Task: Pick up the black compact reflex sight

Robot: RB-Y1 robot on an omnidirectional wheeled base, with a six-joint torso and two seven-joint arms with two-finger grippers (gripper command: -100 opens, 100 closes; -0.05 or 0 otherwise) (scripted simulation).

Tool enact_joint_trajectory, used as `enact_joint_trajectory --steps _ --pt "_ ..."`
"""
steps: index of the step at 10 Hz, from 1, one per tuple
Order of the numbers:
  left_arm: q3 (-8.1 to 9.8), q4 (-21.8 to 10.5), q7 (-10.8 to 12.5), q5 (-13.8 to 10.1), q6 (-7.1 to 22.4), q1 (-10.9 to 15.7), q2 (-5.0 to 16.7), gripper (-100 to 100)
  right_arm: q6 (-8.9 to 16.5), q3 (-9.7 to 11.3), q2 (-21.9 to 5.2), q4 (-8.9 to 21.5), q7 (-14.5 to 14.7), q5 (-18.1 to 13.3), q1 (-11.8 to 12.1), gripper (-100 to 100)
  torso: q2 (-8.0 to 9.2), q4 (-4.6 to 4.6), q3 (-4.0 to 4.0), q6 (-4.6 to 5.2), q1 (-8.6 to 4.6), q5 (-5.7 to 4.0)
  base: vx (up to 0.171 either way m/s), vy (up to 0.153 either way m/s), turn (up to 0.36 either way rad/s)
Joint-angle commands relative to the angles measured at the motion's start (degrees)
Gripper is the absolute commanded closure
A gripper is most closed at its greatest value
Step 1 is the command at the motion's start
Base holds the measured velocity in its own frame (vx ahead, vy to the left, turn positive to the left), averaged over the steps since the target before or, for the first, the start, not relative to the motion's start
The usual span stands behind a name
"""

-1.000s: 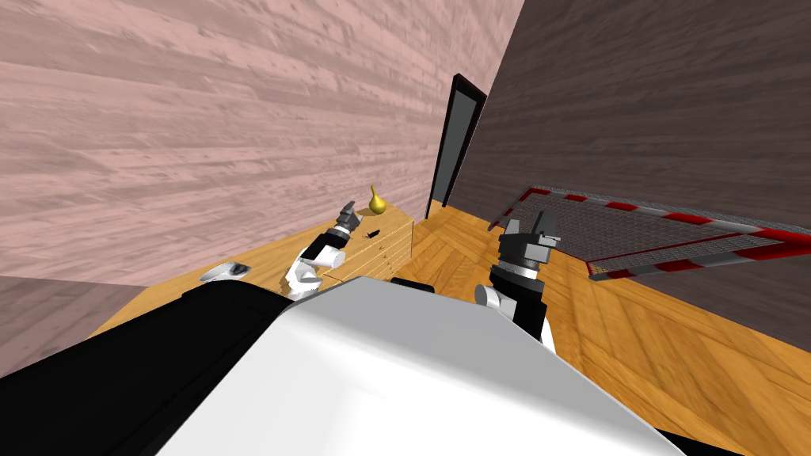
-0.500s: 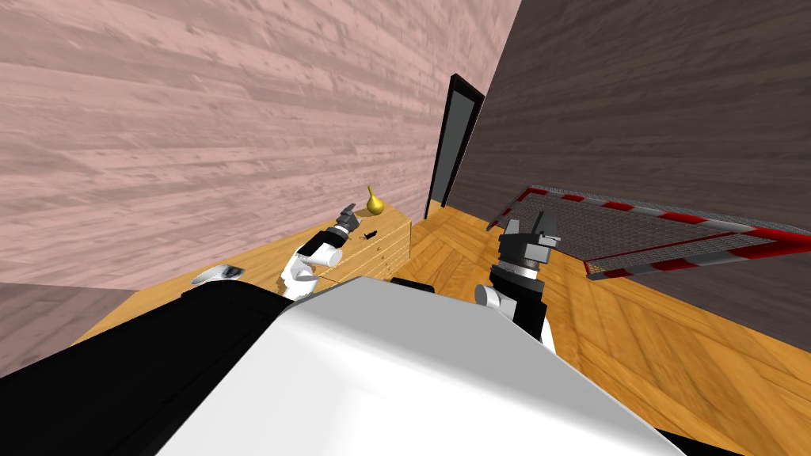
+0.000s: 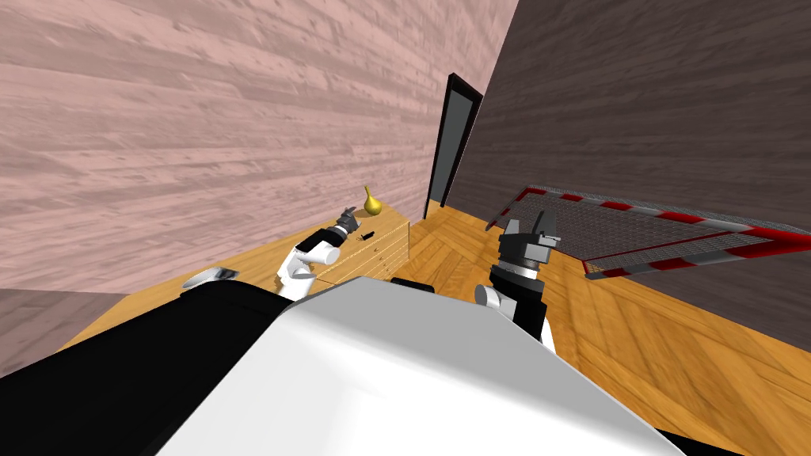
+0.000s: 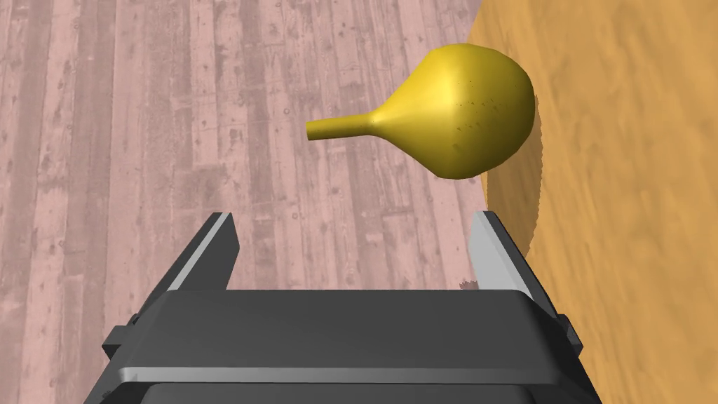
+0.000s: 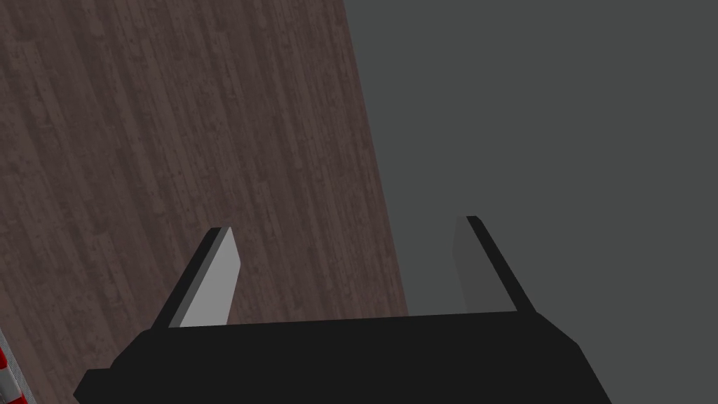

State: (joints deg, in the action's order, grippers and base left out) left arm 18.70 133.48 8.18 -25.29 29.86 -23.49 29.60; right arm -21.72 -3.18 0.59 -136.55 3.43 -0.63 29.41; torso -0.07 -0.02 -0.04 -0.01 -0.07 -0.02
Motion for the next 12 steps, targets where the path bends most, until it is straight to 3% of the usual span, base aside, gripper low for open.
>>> enact_joint_trajectory --steps 1,3,4,6,7,12 --pt "0.98 -0.43 0.78 -1.62 2.86 0.24 1.15 -100 0.0 0.0 0.0 0.0 0.0 0.0 0.0 0 0.0 0.0 0.0 0.0 0.0 0.0 0.039 -0.035 -0.019" --pt "0.98 -0.43 0.78 -1.62 5.43 0.24 1.15 -100 0.0 0.0 0.0 0.0 0.0 0.0 0.0 0 -0.06 -0.01 -0.03 0.0 -0.06 -0.01 0.027 -0.029 -0.004" --pt "1.96 -1.09 1.7 -3.23 7.43 0.61 2.31 -100 0.0 0.0 0.0 0.0 0.0 0.0 0.0 0 0.0 0.0 0.0 0.0 -0.01 0.0 0.036 -0.041 -0.02" --pt "1.96 -1.09 1.7 -3.23 10.07 0.61 2.31 -100 0.0 0.0 0.0 0.0 0.0 0.0 0.0 0 -0.07 -0.01 -0.04 0.0 -0.05 -0.01 0.031 -0.025 -0.002" --pt "2.92 -1.86 2.72 -4.83 12.28 0.99 3.42 -100 0.0 0.0 0.0 0.0 0.0 0.0 0.0 0 -0.01 0.0 -0.01 0.0 0.01 0.0 0.038 -0.038 -0.014" --pt "3.84 -2.76 3.83 -6.39 19.27 1.39 4.48 -100 0.0 0.0 0.0 0.0 0.0 0.0 0.0 0 -0.08 -0.02 -0.05 0.0 -0.03 -0.01 0.036 -0.025 -0.003"
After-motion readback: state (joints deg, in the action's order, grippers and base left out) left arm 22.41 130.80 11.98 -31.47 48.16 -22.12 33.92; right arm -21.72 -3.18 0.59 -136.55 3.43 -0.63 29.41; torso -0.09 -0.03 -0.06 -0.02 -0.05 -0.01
